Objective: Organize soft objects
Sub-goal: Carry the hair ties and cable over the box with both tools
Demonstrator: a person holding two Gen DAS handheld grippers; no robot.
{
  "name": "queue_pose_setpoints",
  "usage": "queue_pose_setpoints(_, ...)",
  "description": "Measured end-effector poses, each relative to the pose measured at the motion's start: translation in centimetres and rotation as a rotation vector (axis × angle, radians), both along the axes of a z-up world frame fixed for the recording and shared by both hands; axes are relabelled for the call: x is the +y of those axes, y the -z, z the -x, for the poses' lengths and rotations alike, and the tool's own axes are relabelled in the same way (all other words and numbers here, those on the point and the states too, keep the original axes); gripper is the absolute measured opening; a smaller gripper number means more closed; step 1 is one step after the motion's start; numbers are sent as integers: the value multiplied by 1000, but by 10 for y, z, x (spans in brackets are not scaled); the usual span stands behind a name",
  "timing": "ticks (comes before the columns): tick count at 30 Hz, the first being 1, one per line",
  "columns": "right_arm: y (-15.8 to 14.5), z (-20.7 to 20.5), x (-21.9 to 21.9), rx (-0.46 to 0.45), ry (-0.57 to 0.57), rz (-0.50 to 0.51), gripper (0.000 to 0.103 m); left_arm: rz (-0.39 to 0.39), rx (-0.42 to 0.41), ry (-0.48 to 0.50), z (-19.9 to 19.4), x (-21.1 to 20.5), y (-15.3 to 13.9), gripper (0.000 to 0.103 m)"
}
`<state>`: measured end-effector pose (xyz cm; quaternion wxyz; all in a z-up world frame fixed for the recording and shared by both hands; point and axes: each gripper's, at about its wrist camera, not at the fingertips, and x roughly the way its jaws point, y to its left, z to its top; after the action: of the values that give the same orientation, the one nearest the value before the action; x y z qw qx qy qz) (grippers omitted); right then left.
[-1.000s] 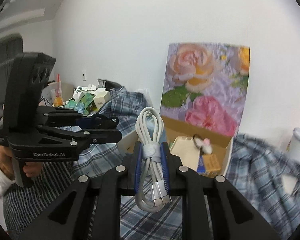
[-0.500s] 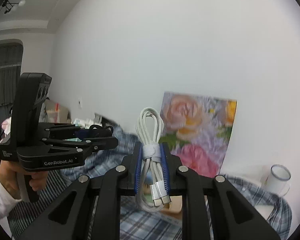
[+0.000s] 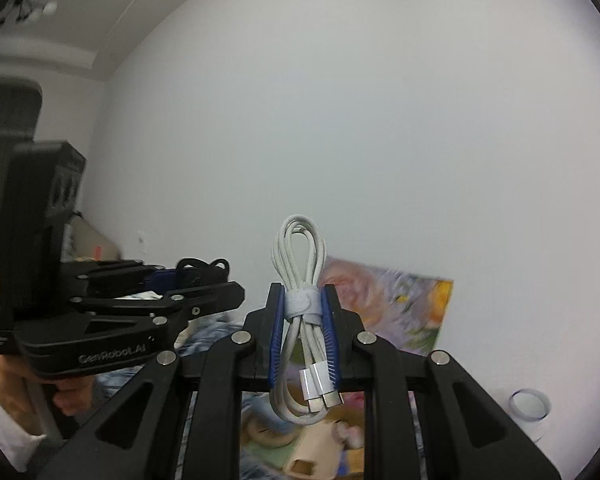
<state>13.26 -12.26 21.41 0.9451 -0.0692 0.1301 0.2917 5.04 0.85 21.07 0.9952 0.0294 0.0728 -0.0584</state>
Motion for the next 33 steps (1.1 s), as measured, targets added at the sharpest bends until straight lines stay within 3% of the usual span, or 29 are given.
queue_pose_setpoints(12,-9,-25,4,-24,28,1,18,10,34,-23,-52,-5,0,34)
queue_pose_setpoints(18,19,-23,1,3,36,-1,18,9,82,-47,-78,-4,16,34)
queue_pose_setpoints(33,77,-58,-9,170,82,-108,18,13,201,-73,-136,12,80,34)
